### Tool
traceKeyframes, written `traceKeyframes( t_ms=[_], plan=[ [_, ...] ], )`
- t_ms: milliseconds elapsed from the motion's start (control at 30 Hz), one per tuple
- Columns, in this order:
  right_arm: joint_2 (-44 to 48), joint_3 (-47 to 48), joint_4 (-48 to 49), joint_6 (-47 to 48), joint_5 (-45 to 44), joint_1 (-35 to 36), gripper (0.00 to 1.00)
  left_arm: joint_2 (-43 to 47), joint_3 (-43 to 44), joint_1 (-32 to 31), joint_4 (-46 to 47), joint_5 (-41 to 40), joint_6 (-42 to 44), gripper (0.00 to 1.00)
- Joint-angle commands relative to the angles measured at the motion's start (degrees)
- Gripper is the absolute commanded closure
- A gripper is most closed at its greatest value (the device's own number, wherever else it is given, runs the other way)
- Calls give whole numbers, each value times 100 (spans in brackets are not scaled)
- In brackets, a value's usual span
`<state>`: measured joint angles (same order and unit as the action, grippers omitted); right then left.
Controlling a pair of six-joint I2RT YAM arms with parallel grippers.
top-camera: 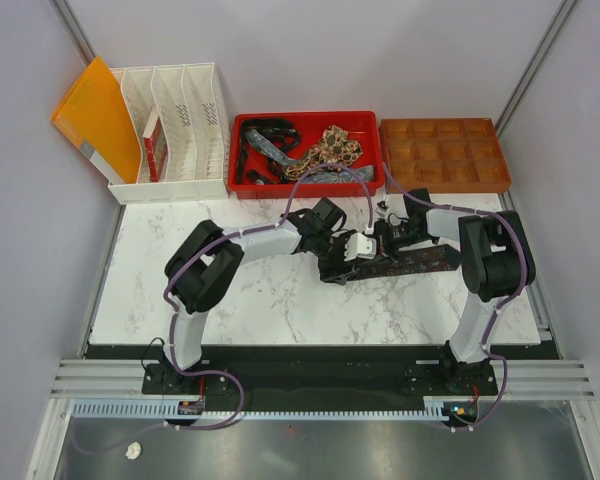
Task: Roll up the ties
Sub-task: Roll the tie at the center of the board.
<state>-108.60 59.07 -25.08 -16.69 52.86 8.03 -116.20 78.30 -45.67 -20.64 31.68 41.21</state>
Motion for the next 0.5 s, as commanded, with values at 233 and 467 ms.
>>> traceKeyframes(
  t_ms=[233,467],
  plan=[
    [-337,61,-128,394,-742,-276,100,440,-263,58,183,-171,-341,12],
    [-583,157,-190,482,-900,-337,100,686,-456,119,824,-180,-666,0]
  ],
)
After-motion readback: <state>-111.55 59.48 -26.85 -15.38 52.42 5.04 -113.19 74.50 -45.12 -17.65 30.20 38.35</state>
